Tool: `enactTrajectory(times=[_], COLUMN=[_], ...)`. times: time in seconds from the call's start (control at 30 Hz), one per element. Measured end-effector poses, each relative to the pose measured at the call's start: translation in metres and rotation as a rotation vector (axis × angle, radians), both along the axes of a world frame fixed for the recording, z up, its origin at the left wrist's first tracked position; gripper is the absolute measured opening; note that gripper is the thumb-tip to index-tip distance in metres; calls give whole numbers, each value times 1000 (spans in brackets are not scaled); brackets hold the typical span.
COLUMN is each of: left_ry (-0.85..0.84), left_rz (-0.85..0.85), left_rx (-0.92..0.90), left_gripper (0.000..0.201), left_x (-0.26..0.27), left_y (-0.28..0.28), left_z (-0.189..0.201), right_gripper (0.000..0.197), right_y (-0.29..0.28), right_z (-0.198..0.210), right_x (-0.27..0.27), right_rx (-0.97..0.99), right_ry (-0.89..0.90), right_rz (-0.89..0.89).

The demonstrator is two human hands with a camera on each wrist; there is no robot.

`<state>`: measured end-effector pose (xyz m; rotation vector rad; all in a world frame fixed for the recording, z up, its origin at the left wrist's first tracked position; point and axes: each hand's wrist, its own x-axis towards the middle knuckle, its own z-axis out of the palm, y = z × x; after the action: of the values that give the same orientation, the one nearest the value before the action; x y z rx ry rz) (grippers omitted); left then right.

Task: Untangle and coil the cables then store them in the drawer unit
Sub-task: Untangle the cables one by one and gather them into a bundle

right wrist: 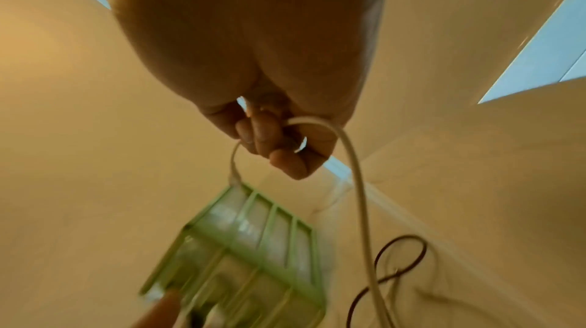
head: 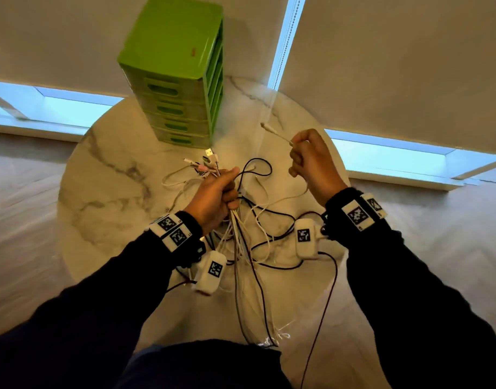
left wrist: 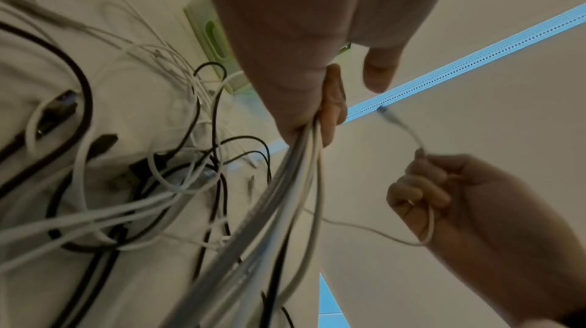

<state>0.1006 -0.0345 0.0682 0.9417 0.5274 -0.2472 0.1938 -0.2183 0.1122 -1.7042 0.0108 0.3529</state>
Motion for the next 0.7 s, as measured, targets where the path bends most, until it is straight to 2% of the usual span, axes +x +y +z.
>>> enactTrajectory(times=[0.1, 0.2, 0.4, 0.5, 0.57, 0.7], left_ry=[-17, -53, -102, -137, -157, -220], left_rz=[-26, -103, -137, -214, -222, -165], left_rx=[-44, -26, 178, 363, 442, 424], left_gripper=[30, 31, 42, 61, 63, 51], left_x=[-4, -12, -27, -39, -44, -48], left_y=[-7, -8, 7, 17, 26, 42], left_z=[11, 23, 20, 19, 21, 32], right_gripper=[9, 4, 9, 8, 20, 56], right_y=[20, 36, 54, 60, 61, 56], right_z=[9, 1, -1, -9, -13, -34], right_x=[-43, -78, -119, -128, -135, -149], right_rx=[-49, -148, -130, -143, -212, -300], right_ry=[-206, -300, -224, -190, -165, -156], right_rz=[125, 210, 264, 282, 331, 426])
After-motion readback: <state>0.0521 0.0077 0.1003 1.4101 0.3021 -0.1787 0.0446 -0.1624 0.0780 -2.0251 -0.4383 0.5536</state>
